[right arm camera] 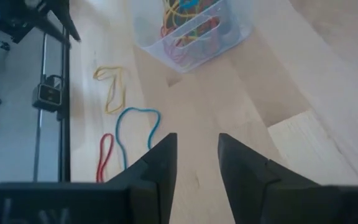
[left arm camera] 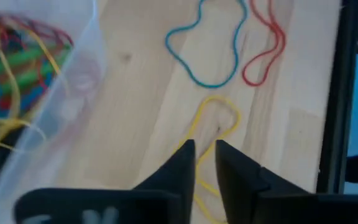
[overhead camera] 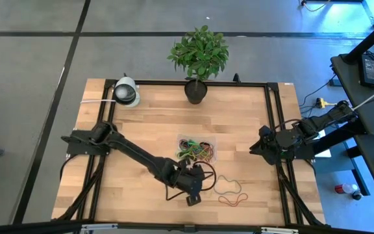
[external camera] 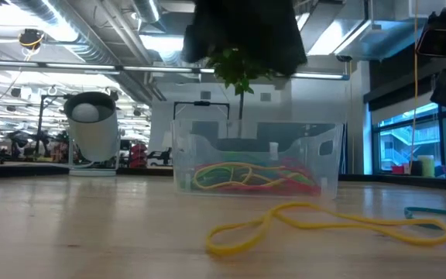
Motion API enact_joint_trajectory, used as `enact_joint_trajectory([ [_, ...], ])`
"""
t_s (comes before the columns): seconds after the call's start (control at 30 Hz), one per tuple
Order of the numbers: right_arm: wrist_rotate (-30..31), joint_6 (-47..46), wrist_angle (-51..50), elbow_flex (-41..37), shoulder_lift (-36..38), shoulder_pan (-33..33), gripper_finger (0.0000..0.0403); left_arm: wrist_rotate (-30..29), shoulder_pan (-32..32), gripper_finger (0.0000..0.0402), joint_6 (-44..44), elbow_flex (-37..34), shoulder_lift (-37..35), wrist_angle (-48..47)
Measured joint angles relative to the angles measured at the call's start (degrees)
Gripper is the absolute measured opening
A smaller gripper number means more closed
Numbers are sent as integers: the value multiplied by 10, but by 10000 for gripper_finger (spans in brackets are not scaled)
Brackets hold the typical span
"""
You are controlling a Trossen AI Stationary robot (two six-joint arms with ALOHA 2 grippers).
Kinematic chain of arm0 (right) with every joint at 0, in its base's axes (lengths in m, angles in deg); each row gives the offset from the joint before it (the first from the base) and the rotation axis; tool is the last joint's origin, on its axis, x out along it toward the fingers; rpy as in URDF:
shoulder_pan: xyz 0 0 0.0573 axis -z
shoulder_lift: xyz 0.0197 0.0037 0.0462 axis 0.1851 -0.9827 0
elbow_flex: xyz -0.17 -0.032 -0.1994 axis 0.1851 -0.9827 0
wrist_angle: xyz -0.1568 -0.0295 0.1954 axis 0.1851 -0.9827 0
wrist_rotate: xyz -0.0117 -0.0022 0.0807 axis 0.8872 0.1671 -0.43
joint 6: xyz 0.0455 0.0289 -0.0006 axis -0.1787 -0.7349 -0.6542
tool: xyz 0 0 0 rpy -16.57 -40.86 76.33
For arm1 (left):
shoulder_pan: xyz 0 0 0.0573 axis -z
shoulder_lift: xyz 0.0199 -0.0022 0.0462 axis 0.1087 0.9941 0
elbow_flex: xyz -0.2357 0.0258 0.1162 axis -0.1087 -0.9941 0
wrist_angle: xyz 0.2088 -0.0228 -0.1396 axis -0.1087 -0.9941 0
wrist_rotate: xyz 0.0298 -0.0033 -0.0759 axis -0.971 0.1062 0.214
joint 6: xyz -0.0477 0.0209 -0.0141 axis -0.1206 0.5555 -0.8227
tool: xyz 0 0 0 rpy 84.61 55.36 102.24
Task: Pick and place rubber bands into bin
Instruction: Put the yellow rubber band into the bin
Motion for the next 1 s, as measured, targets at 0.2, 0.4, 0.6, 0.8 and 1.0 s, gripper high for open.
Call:
enact_joint_trajectory([
  [0.2, 16, 1, 0, 0, -1, 0, 119, 48, 0, 127, -101, 0, 50, 4],
  [0.4, 16, 2, 0, 0, -1, 0, 119, 48, 7, 159, -163, 0, 92, 5],
  [0.6, 17, 2, 0, 0, -1, 0, 119, 36, 24, 149, -127, 3, 119, 2],
  [0.8, 17, 2, 0, 0, -1, 0, 119, 8, 47, 93, -114, 4, 132, -27],
  [1.0, 17, 2, 0, 0, -1, 0, 119, -19, 62, 8, -98, 2, 133, -31],
])
